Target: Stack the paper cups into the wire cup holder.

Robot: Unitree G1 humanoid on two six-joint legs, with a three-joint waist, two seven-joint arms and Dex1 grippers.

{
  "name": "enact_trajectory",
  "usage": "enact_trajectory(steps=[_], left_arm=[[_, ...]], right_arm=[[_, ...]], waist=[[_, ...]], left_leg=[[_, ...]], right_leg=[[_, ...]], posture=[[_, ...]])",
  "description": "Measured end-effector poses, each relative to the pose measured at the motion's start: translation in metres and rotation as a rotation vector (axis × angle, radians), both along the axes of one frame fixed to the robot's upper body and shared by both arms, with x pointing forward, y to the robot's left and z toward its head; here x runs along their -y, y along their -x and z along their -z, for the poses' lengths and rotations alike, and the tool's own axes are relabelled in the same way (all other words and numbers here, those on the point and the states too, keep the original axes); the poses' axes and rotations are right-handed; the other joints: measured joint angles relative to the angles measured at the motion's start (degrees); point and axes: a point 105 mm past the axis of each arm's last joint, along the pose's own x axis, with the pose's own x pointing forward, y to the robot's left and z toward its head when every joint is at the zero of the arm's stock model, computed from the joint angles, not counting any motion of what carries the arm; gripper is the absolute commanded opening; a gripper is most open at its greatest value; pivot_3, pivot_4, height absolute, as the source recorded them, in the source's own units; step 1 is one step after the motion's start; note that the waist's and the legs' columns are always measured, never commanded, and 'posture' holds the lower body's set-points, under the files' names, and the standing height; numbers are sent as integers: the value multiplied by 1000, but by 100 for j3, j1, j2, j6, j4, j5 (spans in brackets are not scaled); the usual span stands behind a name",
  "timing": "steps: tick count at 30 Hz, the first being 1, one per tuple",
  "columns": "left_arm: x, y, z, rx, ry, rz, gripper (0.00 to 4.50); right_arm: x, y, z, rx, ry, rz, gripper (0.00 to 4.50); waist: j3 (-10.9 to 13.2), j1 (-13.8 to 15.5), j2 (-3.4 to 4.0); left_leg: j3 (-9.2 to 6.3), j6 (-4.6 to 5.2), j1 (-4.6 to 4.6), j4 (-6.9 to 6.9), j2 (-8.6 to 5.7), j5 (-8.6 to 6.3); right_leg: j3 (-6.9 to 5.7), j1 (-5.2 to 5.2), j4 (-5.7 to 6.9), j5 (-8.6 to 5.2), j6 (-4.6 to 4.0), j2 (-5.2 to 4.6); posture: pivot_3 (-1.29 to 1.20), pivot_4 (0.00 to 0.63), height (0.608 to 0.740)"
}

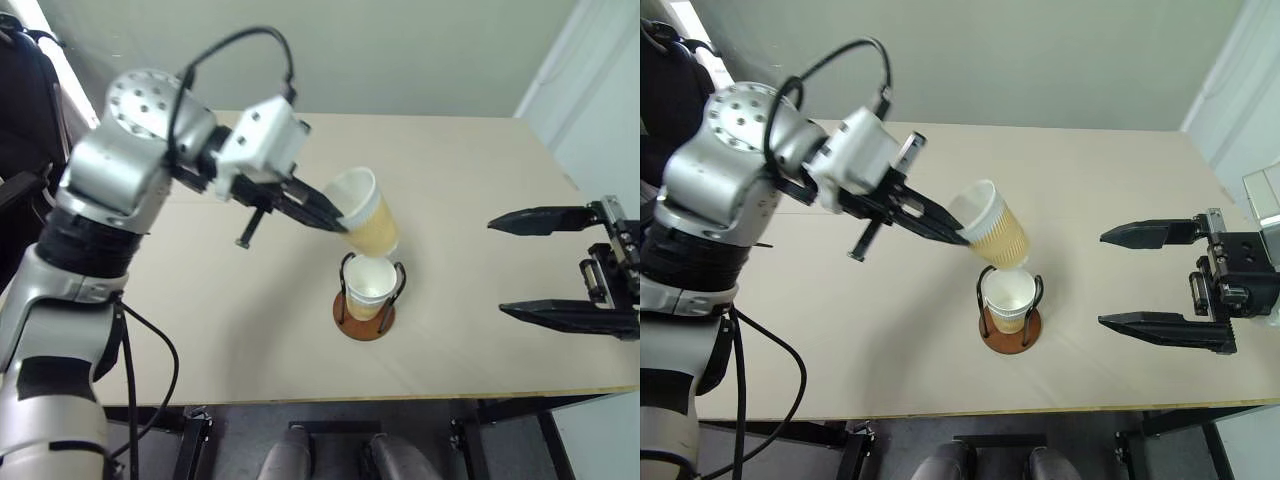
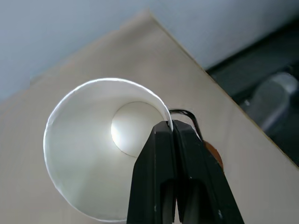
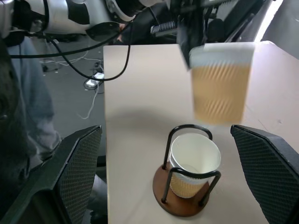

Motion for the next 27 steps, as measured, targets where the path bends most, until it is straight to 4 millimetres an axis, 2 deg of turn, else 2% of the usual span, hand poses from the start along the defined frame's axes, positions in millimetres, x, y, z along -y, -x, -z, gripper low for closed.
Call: enact_trajectory(steps=[3,11,18,21,27], left_arm=[[2,-4,12,14,-56,27,39],[2,-11,26,70,-131,65,39],[7,-10,30,88,-149,88,39],[11,-11,32,97,-163,93,551],[16,-13,34,96,-171,92,2754]], right_arm=[[-1,1,0,5,-3,7,4500],[-2,4,0,7,-4,24,4500],[-1,6,-2,21,-5,35,4500],[-2,6,-2,23,-4,36,4500],[-2,6,-2,27,-4,37,4500]], waist=[[0,2,0],[0,13,0],[0,15,0],[0,17,1],[0,18,0]], left_leg=[[-1,13,-18,29,0,-9],[-2,22,-32,47,-9,-14],[0,25,-37,52,-11,-16],[0,25,-38,54,-11,-16],[0,26,-40,57,-12,-16]], right_leg=[[0,-4,1,0,6,0],[-1,-4,-2,3,19,-10],[-1,-5,-3,3,29,-11],[0,-6,-3,4,31,-11],[0,-6,-3,6,35,-12]], posture=[[0,150,740],[0,150,740],[0,150,740],[0,150,740],[0,150,740]])
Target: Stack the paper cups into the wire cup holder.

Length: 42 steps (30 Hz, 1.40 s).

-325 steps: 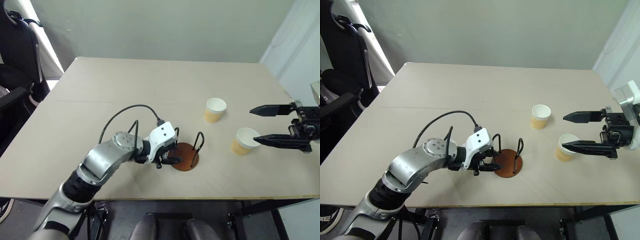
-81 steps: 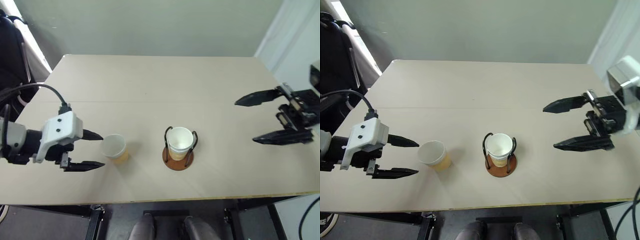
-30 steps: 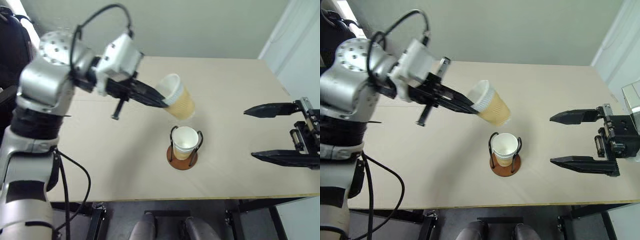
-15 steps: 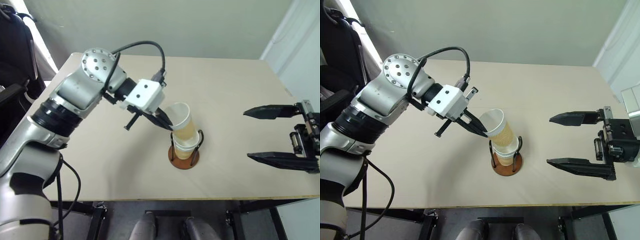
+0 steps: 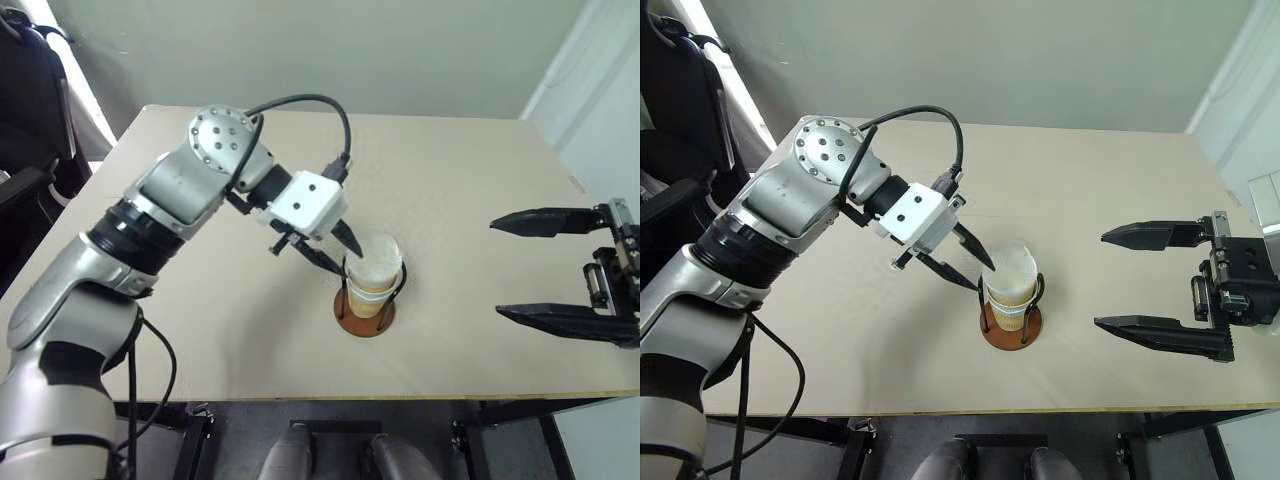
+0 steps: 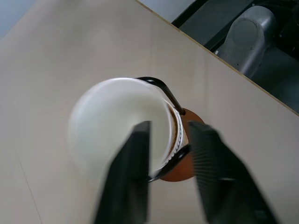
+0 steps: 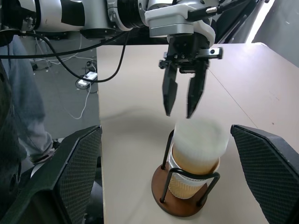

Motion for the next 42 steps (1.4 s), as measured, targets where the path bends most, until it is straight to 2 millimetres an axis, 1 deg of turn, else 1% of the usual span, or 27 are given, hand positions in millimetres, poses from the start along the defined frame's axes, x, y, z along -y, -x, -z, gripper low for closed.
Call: enact_trajectory(steps=[5,8,9,10,12,13,14,15,16,19,21,24,26,30,34,38,42], left_arm=[[7,-9,-4,4,40,-24,4486],[10,-17,-19,9,135,-79,4486],[6,-20,-27,-1,190,-127,4486],[-4,-23,-33,-16,229,-183,4486],[-26,-24,-35,-42,256,-264,4486],[-47,-22,-30,-76,263,-334,4486],[-73,-20,-23,-133,275,-433,4486],[-85,-19,-18,-166,282,-488,4486],[-101,-13,-13,-203,291,-550,4486],[-129,5,-2,-269,296,-648,4486],[-148,18,9,-325,317,-728,4486],[-166,29,22,-400,379,-823,4486],[-181,32,24,-427,437,-901,4486],[-191,37,20,-435,486,-953,4486],[-195,41,25,-468,490,-981,4486],[-192,43,29,-491,482,-979,4486],[-194,41,29,-480,487,-999,4486]], right_arm=[[-2,-2,2,-9,1,-13,4500],[-1,-5,6,-22,17,-14,4500],[1,-9,10,-33,43,-4,4500],[5,-13,14,-50,70,17,4500],[14,-20,21,-78,88,50,4500],[20,-25,27,-98,100,66,4500],[30,-31,34,-135,106,93,4500],[37,-36,38,-153,104,117,4500],[43,-40,41,-167,104,127,4500],[58,-45,43,-164,94,134,4500],[69,-49,44,-154,78,134,4500],[81,-55,43,-150,57,135,4500],[87,-59,40,-143,51,132,4500],[93,-65,39,-145,69,127,4500],[94,-67,36,-147,85,115,4500],[94,-67,37,-154,93,106,4500],[93,-68,36,-154,101,105,4500]], waist=[[0,5,0],[0,5,0],[0,5,0],[-2,-15,3],[-6,-55,10],[-13,-90,21],[-13,-116,22],[-13,-113,22],[-13,-103,22],[-13,-80,22],[-14,-60,23],[-13,-28,24],[-14,-32,23],[-14,-35,24],[-15,-50,25],[-15,-50,25],[-15,-51,25]], left_leg=[[0,1,-3,5,0,0],[1,3,-19,13,0,0],[2,3,-23,13,-1,0],[4,2,-21,12,0,0],[7,1,-19,9,1,1],[14,-1,-18,3,1,2],[18,-6,-17,-1,2,5],[15,-13,-20,-2,2,9],[15,-15,-24,-3,3,11],[15,-13,-23,-1,3,10],[15,-1,-19,1,2,5],[14,8,-16,1,2,13],[13,8,8,-6,4,14],[12,7,67,-16,3,13],[12,0,69,-21,5,10],[12,-11,67,-24,5,0],[13,-13,66,-33,6,-6]], right_leg=[[0,0,0,2,5,0],[0,-12,1,5,10,0],[0,-17,0,6,11,0],[1,-18,0,6,12,0],[3,-19,-1,6,12,2],[9,-27,-1,5,13,3],[12,-31,1,3,16,5],[10,-34,2,3,16,6],[11,-44,3,3,16,5],[14,-40,3,3,16,3],[14,-33,3,3,14,0],[11,-29,9,15,-6,-2],[8,-11,12,23,-18,0],[7,39,12,23,-36,-2],[5,33,15,22,-50,-2],[4,31,15,19,-56,-1],[3,28,13,15,-62,0]], posture=[[0,150,740],[0,150,740],[0,150,740],[0,150,740],[0,150,740],[0,150,740],[0,150,740],[0,150,740],[0,150,740],[0,150,740],[0,150,740],[0,150,740],[0,150,740],[0,150,740],[0,150,740],[0,150,740],[0,150,740]])
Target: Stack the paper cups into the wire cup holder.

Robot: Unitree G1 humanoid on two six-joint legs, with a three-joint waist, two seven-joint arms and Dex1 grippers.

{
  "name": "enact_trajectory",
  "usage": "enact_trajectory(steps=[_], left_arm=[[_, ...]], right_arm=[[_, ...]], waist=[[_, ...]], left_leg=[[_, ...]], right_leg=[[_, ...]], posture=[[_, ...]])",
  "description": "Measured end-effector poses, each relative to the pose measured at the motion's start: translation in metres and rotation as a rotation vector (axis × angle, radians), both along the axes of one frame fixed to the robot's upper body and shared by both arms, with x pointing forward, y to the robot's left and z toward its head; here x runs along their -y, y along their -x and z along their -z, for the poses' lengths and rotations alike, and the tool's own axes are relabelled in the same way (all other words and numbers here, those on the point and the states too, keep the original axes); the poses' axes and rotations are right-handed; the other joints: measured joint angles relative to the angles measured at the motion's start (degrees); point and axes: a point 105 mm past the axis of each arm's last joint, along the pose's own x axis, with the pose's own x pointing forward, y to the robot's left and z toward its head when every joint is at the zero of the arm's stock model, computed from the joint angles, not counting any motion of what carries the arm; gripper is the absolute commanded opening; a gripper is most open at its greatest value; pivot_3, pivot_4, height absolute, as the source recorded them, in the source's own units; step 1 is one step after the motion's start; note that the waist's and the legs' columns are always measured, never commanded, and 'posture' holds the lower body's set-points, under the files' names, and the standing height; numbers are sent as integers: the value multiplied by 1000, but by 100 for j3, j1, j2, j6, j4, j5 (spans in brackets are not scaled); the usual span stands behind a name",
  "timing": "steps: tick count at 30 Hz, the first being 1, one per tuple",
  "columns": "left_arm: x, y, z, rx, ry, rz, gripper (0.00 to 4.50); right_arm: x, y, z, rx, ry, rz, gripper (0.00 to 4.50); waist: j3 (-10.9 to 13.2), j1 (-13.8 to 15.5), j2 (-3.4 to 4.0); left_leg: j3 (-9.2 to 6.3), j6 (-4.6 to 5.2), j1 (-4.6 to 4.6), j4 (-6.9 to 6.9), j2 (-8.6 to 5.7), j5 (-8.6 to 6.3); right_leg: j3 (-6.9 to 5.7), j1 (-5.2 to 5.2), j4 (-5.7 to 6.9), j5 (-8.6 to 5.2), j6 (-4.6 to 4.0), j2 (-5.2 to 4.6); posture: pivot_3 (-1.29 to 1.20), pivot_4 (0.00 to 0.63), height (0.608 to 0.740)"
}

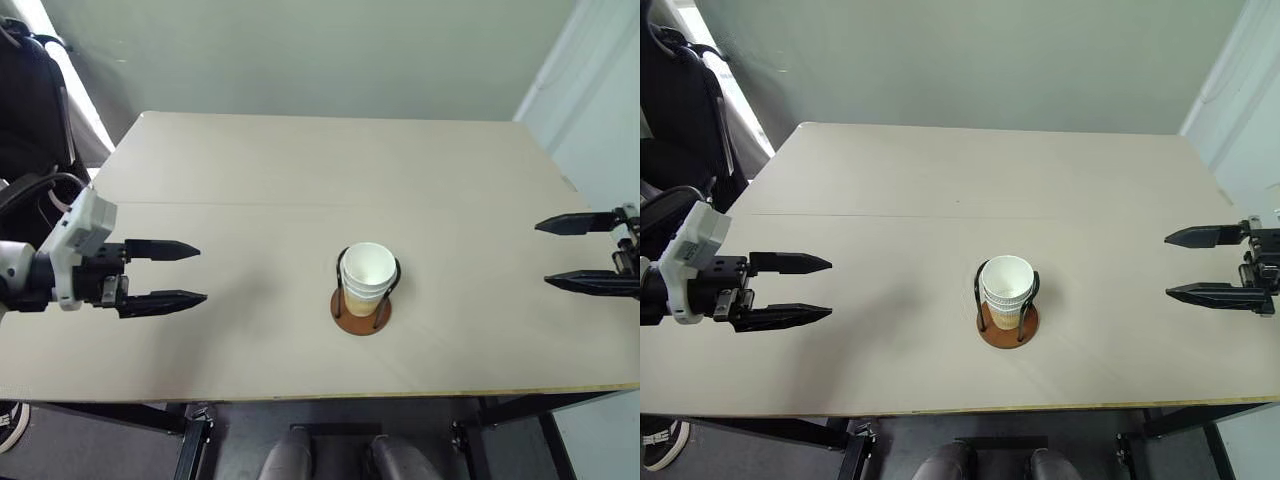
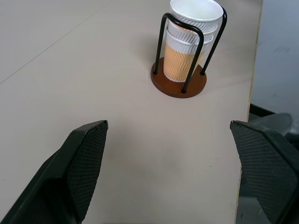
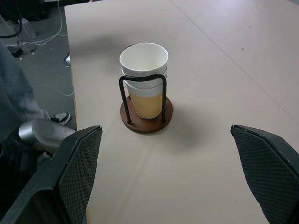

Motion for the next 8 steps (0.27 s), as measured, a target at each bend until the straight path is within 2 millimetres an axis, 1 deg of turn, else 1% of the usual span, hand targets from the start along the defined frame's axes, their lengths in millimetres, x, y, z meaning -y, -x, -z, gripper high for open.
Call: enact_trajectory(steps=[8], left_arm=[[-1,-2,0,8,-3,-20,4486]], right_arm=[[0,-2,-1,4,5,3,4500]], waist=[[0,0,0]], left_leg=[[-1,-1,0,-5,1,0]], right_leg=[[0,-1,-2,-1,-2,1]], posture=[[0,150,740]])
